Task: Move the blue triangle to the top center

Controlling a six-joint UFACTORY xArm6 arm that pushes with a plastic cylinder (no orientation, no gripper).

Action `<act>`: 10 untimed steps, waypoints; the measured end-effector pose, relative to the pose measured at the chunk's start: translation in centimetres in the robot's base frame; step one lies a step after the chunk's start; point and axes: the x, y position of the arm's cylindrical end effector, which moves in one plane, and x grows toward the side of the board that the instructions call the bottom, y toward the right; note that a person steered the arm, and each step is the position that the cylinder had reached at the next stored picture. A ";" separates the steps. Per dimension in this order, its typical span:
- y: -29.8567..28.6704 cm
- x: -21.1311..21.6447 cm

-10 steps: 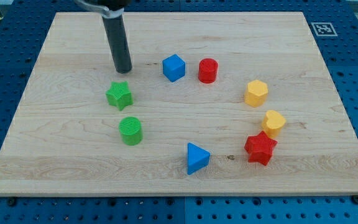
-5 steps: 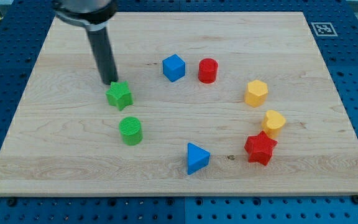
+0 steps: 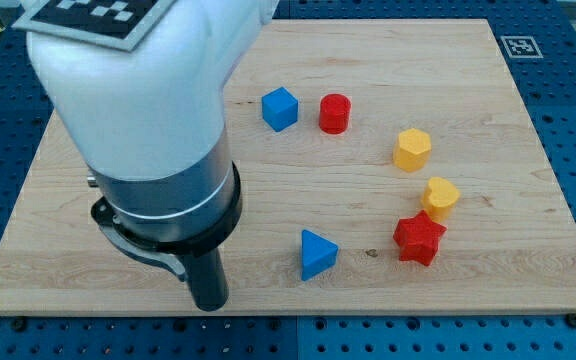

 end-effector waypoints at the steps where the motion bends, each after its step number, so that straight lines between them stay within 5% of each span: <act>1: 0.8 0.0; 2: 8.7 -0.5; 3: 10.6 -0.7; 10: 12.8 -5.5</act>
